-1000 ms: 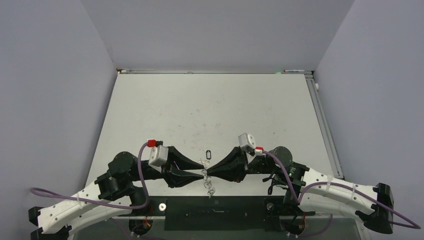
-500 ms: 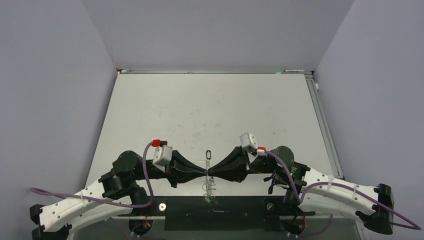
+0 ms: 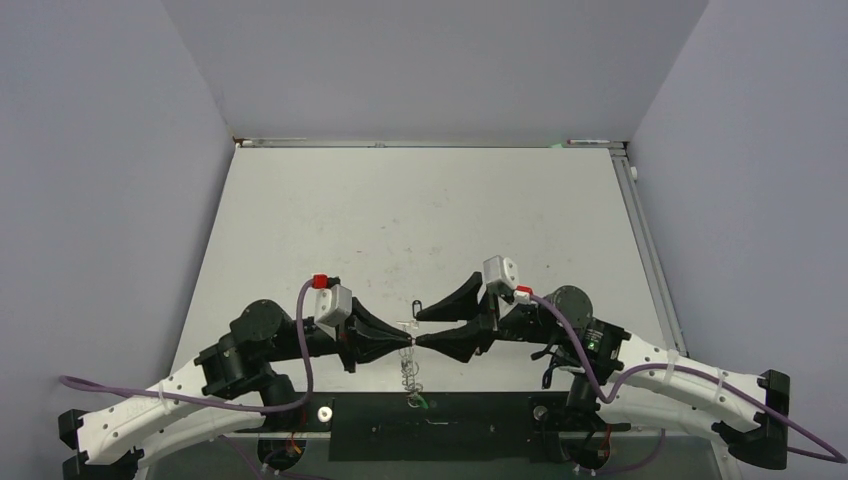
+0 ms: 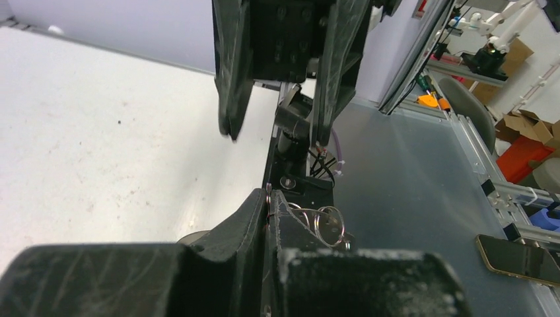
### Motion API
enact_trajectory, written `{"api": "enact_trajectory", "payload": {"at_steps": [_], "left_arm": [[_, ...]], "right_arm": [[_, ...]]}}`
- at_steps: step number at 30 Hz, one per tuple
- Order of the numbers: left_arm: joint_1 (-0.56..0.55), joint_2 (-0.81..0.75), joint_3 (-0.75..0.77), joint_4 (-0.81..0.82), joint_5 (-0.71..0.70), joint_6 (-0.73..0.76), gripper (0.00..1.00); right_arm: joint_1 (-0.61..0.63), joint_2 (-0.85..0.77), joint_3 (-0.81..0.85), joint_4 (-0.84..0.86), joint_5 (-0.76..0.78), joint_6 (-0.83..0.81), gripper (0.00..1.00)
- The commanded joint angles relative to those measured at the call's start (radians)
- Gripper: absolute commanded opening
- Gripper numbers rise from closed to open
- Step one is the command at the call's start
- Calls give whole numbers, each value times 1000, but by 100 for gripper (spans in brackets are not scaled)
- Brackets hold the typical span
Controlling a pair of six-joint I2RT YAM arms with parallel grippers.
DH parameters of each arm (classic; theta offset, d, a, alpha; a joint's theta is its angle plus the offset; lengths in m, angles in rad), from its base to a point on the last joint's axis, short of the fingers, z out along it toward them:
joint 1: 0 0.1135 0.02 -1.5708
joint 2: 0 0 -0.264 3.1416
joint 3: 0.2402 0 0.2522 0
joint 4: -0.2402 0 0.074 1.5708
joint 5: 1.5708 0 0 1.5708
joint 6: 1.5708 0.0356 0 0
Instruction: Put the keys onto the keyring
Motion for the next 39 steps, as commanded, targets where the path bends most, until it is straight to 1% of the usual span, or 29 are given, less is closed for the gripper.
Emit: {"api": "enact_trajectory", "payload": {"at_steps": [1, 4, 7, 11, 13, 16, 20, 24, 26, 28, 32, 36, 39], "left_arm": [[-1, 10, 129, -130, -76, 14, 0], [-1, 28, 189, -234, -102, 26, 0], [-2, 52, 256, -351, -130, 43, 0], [-2, 115, 351, -507, -178, 70, 0], [-2, 151, 401, -583, -229, 74, 0], [-2, 200, 466, -686, -343, 68, 0], [-2, 263, 525, -790, -552, 12, 0], [-1, 367, 590, -919, -743, -69, 0], [-1, 433, 623, -974, -820, -114, 0], [-2, 475, 642, -999, -834, -141, 0], [-1, 520, 660, -986, -829, -201, 0], [0, 547, 664, -987, -843, -234, 0], [-1, 541, 645, -960, -813, -241, 0]], "right_arm": [[-5, -26, 103, -137, 98, -102, 44], [-5, -22, 136, -254, 135, -161, 45], [-2, 2, 156, -321, 140, -213, 44], [2, 44, 155, -334, 151, -259, 39], [3, 69, 154, -323, 156, -263, 38], [5, 91, 142, -288, 154, -252, 41], [14, 91, 108, -246, 207, -225, 53], [20, 77, 89, -271, 372, -207, 57], [19, 70, 79, -282, 421, -199, 57], [23, 65, 66, -271, 429, -193, 58], [49, 82, 46, -247, 426, -198, 62], [85, 148, 41, -220, 469, -225, 67], [103, 203, 33, -185, 511, -244, 69]]}}
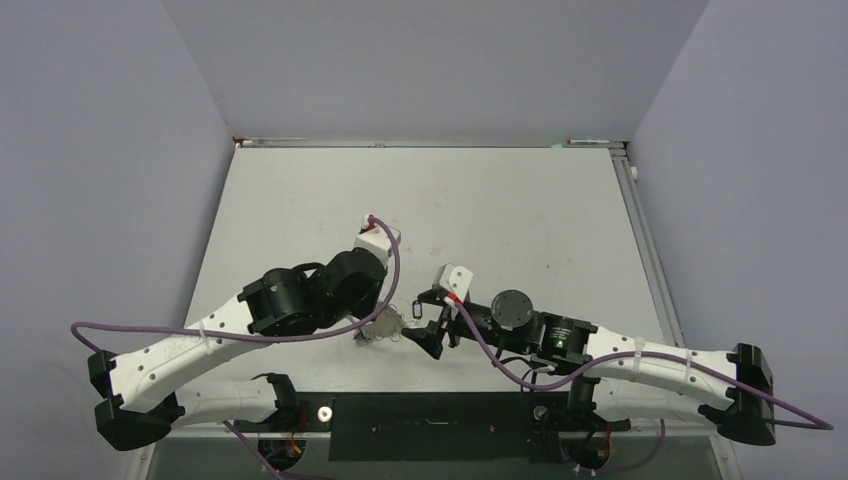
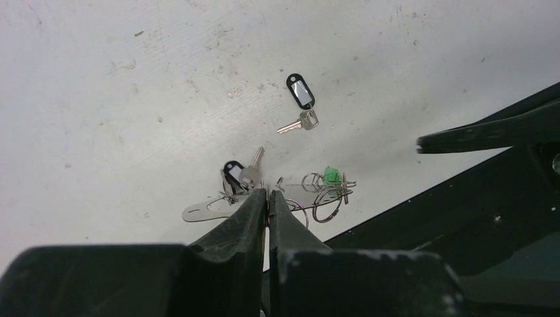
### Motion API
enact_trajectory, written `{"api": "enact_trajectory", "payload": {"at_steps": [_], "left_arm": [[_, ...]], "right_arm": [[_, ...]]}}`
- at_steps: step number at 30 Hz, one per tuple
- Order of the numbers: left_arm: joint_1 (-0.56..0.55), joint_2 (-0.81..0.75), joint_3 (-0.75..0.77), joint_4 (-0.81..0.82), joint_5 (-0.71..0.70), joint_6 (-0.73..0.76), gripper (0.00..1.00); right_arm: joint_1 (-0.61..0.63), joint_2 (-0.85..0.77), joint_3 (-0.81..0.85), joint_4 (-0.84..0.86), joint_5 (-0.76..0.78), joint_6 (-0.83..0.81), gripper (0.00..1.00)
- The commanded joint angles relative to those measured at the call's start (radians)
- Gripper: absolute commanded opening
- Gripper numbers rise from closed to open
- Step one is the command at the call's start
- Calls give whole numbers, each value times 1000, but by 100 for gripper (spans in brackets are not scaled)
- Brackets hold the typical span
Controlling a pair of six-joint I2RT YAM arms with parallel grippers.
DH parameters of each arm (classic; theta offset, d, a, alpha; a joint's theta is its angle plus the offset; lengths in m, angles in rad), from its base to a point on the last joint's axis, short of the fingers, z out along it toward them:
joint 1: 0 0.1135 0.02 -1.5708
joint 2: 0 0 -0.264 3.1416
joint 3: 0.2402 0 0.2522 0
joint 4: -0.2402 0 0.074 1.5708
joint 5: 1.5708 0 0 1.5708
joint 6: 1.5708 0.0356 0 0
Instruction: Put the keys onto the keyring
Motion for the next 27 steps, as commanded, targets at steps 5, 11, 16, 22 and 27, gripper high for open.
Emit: {"api": "enact_trajectory", "payload": {"at_steps": [5, 11, 16, 22, 27], "left_arm": [[0, -69, -18, 91, 14, -73, 0], [0, -148, -109, 176, 62, -102, 0], [1, -184, -162, 232, 89, -128, 0], [2, -200, -187, 253, 99, -139, 0], [1, -213, -203, 267, 100, -148, 0]], "right_arm": [[28, 90, -56, 190, 83, -52, 72], [28, 129, -66, 279, 158, -75, 73], [30, 174, -53, 312, 179, -108, 75], [26, 242, -22, 309, 76, -137, 75], [11, 250, -28, 357, -16, -120, 75]]}}
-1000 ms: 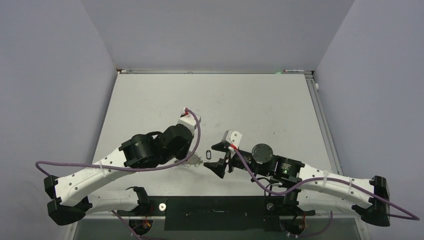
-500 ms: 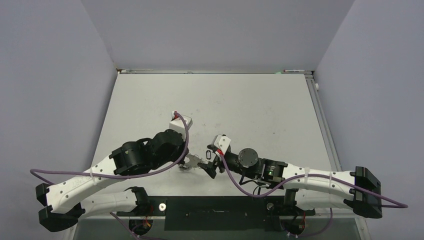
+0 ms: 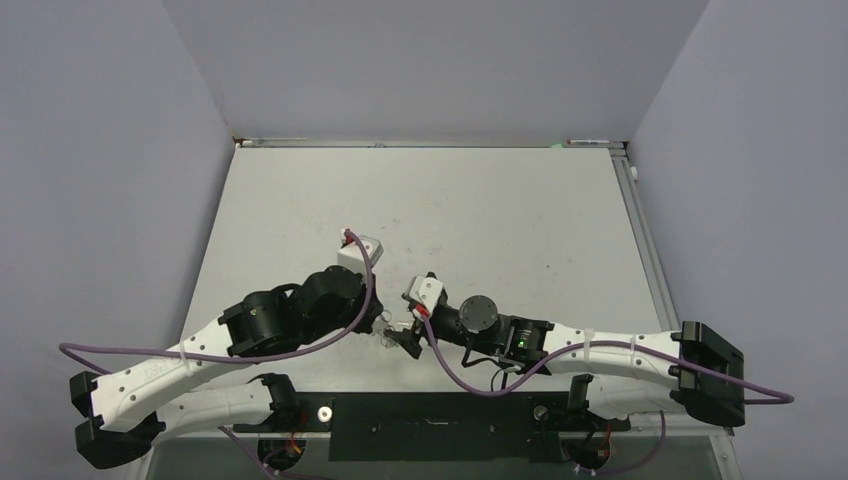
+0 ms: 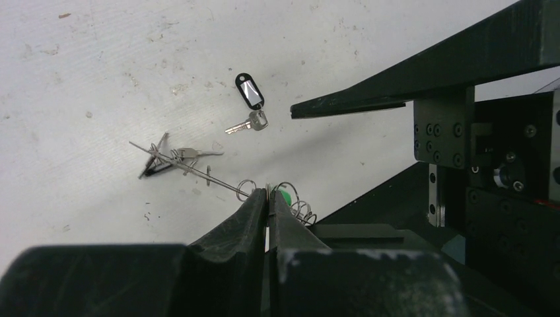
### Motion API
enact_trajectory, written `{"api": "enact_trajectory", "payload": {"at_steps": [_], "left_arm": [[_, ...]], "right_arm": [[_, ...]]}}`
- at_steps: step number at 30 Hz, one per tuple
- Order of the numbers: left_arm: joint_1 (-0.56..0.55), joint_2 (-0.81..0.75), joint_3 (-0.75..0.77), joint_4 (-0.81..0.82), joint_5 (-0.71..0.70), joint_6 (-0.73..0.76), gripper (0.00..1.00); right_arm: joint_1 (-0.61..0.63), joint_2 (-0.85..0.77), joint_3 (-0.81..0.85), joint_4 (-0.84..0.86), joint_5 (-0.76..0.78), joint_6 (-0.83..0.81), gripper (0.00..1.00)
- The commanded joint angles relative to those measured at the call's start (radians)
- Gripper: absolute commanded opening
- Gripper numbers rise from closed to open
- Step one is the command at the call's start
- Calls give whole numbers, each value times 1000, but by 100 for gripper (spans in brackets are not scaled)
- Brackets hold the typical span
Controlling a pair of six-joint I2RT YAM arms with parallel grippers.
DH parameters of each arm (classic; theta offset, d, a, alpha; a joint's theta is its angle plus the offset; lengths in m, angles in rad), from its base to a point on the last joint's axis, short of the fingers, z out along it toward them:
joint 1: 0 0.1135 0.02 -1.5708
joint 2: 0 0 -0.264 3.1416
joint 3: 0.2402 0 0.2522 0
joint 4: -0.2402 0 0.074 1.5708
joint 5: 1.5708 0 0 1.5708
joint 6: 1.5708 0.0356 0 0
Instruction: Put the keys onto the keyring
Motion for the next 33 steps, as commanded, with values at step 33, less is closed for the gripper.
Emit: {"api": "enact_trajectory", "payload": {"at_steps": [33], "left_arm": [[0, -72, -33, 156, 27, -46, 0]], "right_arm": [[-49, 112, 20, 258, 41, 6, 69]]}}
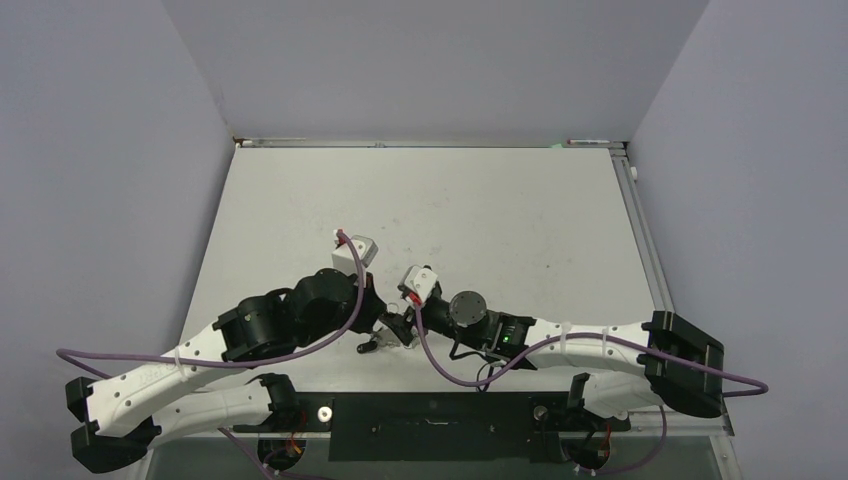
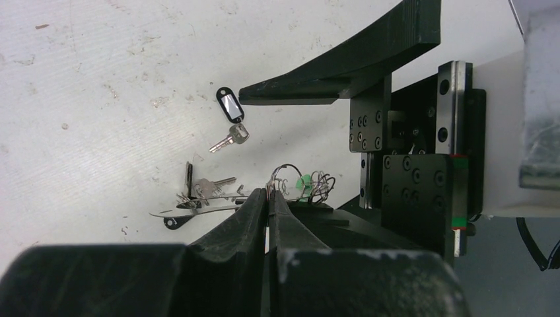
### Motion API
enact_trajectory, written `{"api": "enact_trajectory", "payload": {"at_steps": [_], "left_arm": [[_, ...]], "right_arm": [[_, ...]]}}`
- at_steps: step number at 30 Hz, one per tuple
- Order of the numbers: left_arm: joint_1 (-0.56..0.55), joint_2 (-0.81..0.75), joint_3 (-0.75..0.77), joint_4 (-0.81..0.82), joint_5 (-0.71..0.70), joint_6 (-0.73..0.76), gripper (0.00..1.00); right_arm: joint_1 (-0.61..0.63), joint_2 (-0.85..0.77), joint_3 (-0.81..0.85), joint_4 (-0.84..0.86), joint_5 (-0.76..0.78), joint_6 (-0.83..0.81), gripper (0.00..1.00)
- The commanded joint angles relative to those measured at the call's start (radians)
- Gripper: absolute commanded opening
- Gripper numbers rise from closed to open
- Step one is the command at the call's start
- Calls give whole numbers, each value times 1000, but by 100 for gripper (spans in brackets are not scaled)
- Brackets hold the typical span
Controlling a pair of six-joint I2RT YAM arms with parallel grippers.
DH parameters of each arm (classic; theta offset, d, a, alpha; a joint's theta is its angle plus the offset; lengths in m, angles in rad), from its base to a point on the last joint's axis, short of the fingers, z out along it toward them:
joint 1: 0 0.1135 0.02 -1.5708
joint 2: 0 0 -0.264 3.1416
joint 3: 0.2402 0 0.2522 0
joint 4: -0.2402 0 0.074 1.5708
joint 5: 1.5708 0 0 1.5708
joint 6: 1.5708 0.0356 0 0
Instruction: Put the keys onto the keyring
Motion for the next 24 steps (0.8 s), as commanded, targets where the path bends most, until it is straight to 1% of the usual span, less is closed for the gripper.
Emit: {"api": "enact_trajectory", "payload": {"at_steps": [1, 7, 9, 15, 17, 19, 21, 24], "left_arm": [[1, -23, 10, 73, 9, -14, 0], [2, -23, 10, 82, 14, -15, 0], [2, -23, 9, 85, 15, -13, 0], [1, -23, 7, 85, 21, -14, 0], [1, -23, 3, 83, 24, -14, 0], [2, -22, 1, 83, 27, -17, 0], [1, -23, -2, 80, 30, -19, 0], [1, -23, -5, 80, 33, -24, 0]], "right_arm": [[-9, -20, 16, 109, -4, -31, 68], [-14, -46, -4, 147, -57, -39, 67], [-15, -41, -2, 148, -63, -38, 62], [-20, -31, -6, 172, -79, -34, 35], [-20, -32, -13, 189, -87, -31, 25], [-22, -35, -25, 216, -94, -24, 18], [-22, -37, -37, 238, -97, -19, 16], [-23, -46, -53, 271, -102, -10, 17]]}}
